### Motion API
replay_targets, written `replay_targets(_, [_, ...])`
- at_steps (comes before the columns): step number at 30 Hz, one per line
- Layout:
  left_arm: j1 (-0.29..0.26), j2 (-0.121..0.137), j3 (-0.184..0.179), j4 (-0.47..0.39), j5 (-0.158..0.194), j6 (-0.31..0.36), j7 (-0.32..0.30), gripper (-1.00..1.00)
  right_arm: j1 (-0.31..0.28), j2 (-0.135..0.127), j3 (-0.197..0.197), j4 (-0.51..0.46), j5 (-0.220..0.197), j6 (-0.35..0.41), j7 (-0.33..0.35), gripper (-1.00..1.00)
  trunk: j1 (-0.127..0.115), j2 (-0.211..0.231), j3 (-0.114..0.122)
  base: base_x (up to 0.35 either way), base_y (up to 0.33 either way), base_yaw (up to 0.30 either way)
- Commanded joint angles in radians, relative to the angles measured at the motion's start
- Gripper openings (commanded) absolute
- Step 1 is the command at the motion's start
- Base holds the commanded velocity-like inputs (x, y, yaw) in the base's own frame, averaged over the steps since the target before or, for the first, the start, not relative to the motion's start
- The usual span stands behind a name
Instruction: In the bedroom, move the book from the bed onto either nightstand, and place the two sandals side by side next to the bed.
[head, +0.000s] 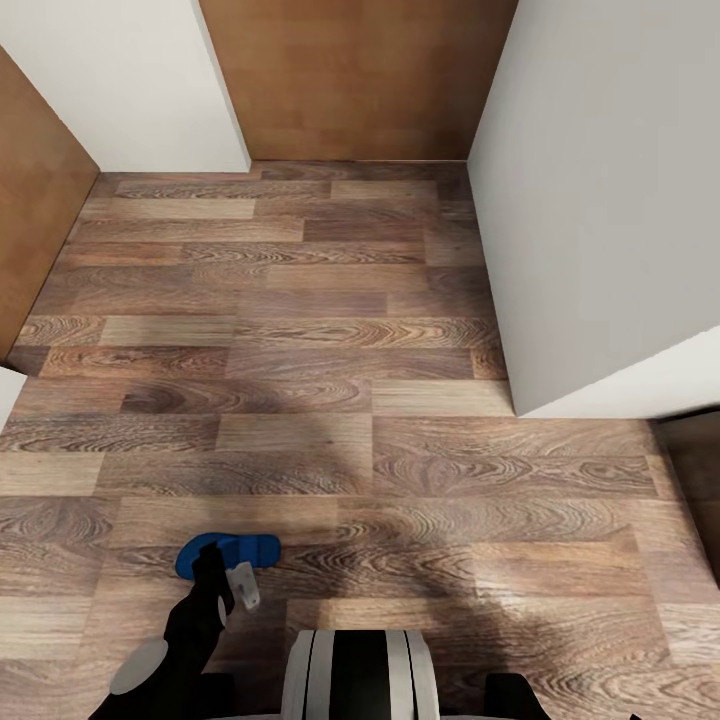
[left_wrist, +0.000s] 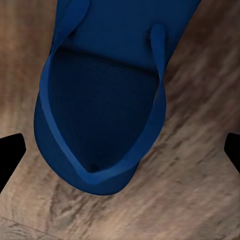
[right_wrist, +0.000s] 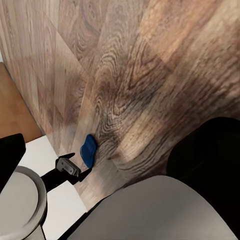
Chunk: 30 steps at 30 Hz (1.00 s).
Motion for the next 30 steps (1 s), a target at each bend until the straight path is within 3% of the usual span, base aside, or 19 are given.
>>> replay_targets(1, [0.000, 0.001, -0.003, -0.002, -0.011, 0.004, -0.008, 1.00, 0.000, 0.000, -0.001, 0.000, -0.002, 0.010, 0.003, 1.00, 0.000, 0.000, -0.001, 0.000, 0.000, 0.000])
replay_targets(30, [0.000, 0.001, -0.003, -0.002, -0.014, 0.004, -0.008, 1.00, 0.000, 0.000, -0.001, 0.000, -0.002, 0.010, 0.003, 1.00, 0.000, 0.000, -0.001, 0.054, 0.000, 0.000])
